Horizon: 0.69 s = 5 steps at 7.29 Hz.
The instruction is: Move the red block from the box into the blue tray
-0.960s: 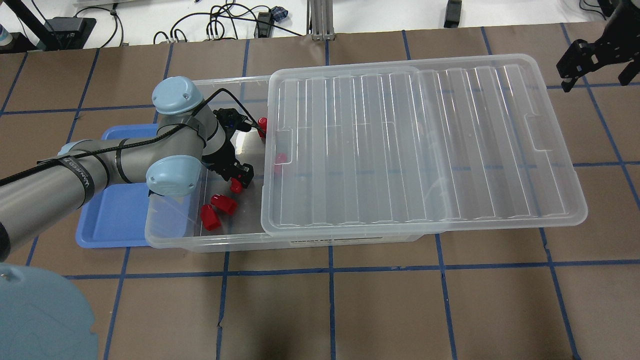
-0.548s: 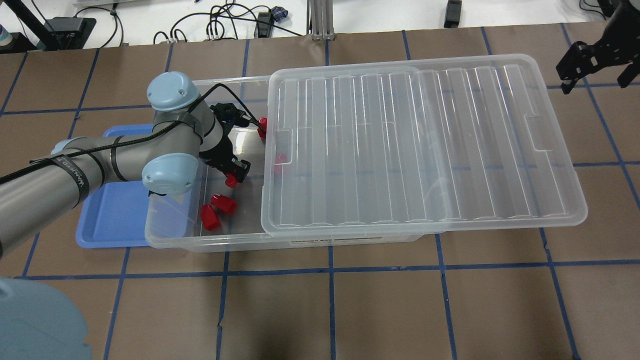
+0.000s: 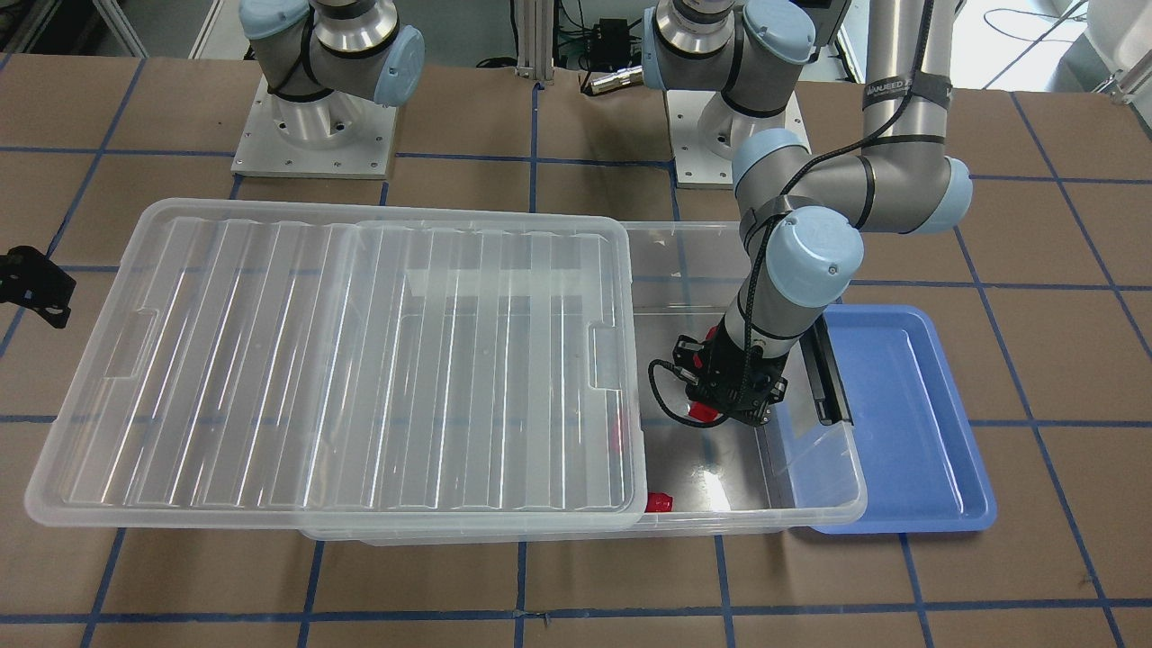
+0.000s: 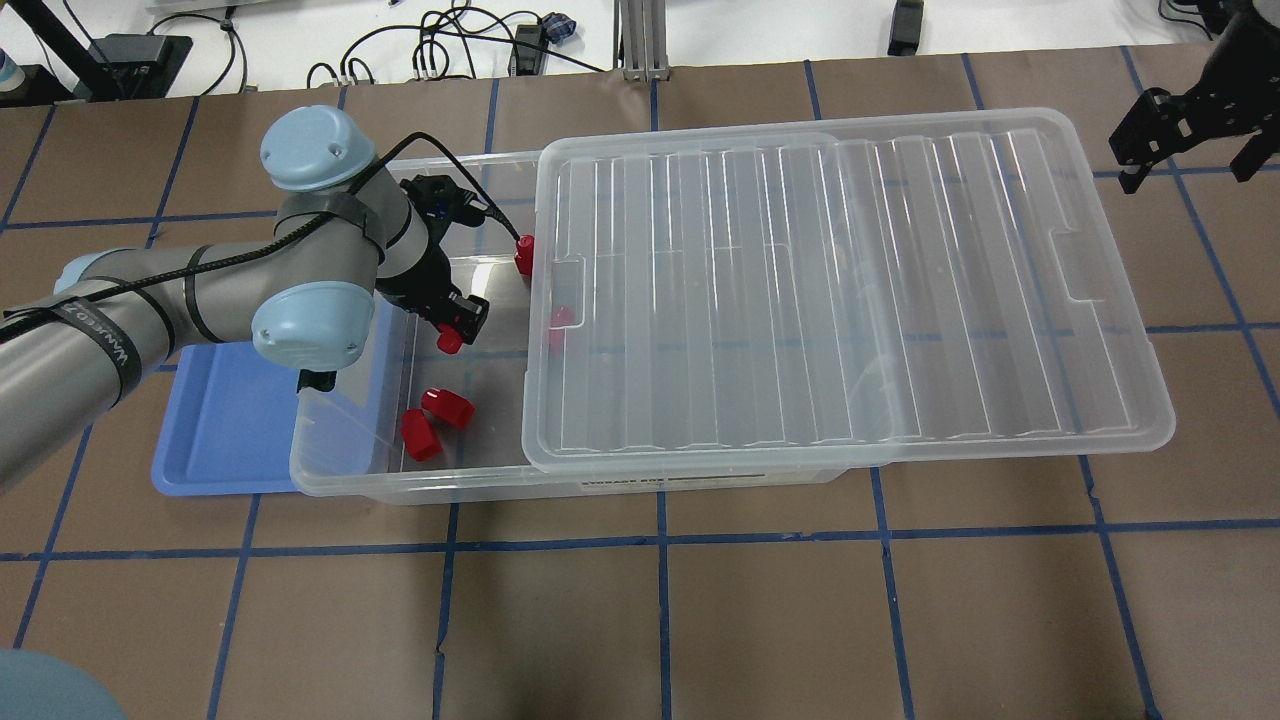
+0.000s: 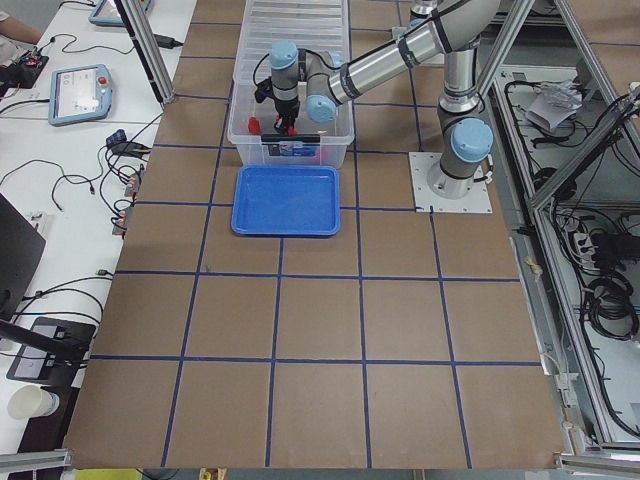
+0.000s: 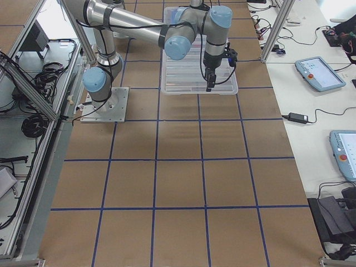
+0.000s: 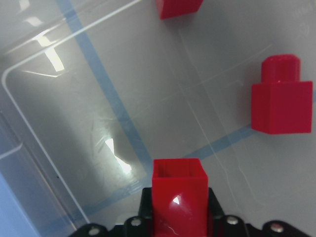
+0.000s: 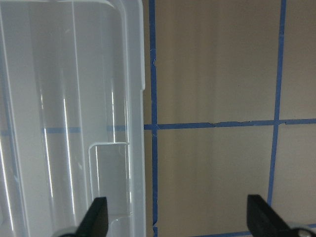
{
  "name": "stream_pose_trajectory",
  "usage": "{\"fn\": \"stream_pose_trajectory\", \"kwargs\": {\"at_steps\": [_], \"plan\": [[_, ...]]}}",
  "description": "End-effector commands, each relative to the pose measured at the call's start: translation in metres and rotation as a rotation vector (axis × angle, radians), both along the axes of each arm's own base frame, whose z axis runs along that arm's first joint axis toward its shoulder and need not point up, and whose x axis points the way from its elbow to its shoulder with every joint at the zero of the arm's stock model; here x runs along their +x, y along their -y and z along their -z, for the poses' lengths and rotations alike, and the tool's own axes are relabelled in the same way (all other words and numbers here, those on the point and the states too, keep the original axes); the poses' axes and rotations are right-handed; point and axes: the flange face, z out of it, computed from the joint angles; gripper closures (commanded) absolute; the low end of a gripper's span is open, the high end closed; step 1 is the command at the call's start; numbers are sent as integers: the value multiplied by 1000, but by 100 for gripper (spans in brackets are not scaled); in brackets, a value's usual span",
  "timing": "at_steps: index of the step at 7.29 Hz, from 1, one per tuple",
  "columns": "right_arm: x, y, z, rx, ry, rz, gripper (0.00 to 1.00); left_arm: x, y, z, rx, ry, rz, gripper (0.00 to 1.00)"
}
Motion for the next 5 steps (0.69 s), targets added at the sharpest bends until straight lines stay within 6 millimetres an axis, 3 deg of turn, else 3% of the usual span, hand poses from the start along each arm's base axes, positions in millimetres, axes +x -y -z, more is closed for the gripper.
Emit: {"fn": "stream_pose_trajectory", "kwargs": {"at_steps": [1,3,5], "plan": [[-1,1,2,2,2,2,0,0,2,-56,36,5,-27,99],[-1,1,3,5,2,2,0,13,-1,-107,69,16,-126,99],[-2,1,3,5,2,3,0,97,-4,-135,130,3,-285,99]]}}
